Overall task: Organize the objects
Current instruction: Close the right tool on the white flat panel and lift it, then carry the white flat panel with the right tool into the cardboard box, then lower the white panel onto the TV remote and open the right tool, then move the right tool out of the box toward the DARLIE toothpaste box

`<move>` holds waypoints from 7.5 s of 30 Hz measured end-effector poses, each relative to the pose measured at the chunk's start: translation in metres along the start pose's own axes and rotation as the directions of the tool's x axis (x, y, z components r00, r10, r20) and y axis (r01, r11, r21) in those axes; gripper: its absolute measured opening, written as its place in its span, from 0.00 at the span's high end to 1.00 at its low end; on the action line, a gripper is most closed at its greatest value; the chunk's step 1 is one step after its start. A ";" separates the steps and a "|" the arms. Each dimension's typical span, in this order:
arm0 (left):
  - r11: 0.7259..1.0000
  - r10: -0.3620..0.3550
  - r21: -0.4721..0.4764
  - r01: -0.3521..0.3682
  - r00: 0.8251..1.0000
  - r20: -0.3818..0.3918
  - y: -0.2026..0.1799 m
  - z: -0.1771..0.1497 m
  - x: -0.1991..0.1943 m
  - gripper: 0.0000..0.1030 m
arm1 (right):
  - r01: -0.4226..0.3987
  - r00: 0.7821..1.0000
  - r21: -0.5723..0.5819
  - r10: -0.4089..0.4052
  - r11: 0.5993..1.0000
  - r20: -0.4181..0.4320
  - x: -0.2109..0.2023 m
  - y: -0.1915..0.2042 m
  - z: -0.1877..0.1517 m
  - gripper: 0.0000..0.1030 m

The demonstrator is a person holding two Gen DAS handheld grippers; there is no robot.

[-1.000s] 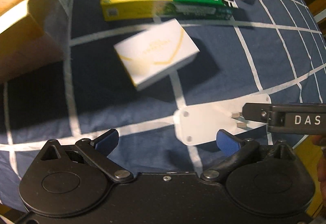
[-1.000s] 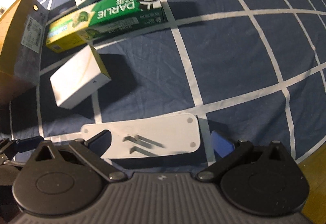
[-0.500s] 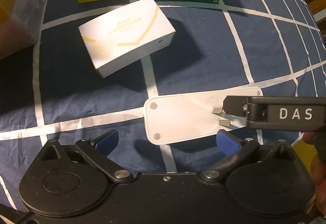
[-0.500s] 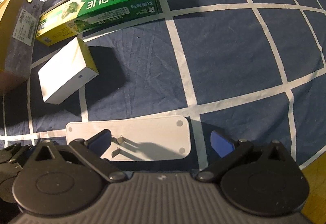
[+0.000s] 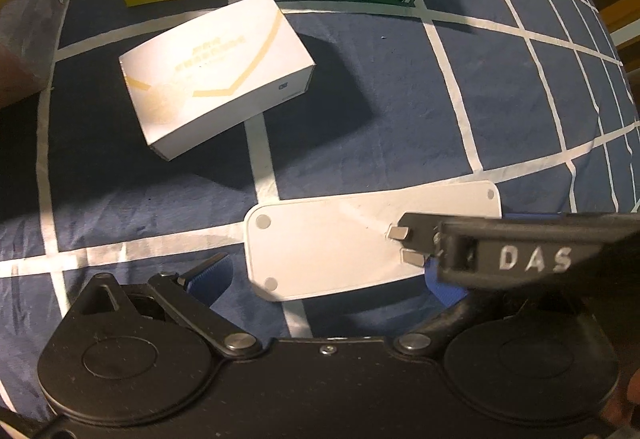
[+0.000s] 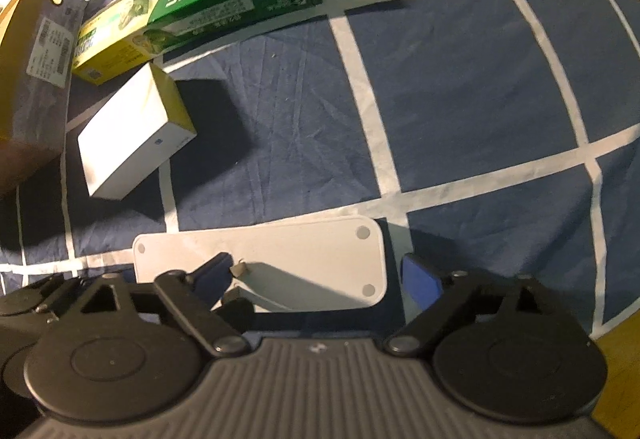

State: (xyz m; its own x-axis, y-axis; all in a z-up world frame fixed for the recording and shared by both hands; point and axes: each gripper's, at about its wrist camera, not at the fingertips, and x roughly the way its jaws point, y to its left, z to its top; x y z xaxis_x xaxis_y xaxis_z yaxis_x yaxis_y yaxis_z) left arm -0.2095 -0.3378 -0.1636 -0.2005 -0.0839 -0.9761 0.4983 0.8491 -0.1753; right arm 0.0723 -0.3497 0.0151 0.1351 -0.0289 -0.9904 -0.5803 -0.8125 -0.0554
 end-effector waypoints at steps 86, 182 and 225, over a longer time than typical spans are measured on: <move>0.996 0.028 -0.085 0.002 0.935 0.353 0.314 0.062 -0.226 0.07 | -0.125 0.937 -0.044 0.132 0.991 0.323 -0.100 0.405 0.074 0.23; 0.934 0.020 -0.333 0.130 0.911 0.411 0.319 0.071 -0.215 0.00 | -0.229 0.933 0.219 0.150 0.948 0.328 -0.098 0.391 0.076 0.00; 0.894 0.022 -0.415 0.171 0.907 0.421 0.112 0.223 -0.195 0.00 | -0.215 0.947 0.364 0.103 0.906 0.303 -0.096 0.095 0.043 0.00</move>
State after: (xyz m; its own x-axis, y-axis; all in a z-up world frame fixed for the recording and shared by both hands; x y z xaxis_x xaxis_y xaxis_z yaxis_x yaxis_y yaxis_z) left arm 0.0736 -0.3429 -0.0213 0.1845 -0.2767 -0.9431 0.0611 0.9609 -0.2700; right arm -0.0304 -0.3986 0.0995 -0.1754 0.0653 -0.9823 -0.8472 -0.5183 0.1169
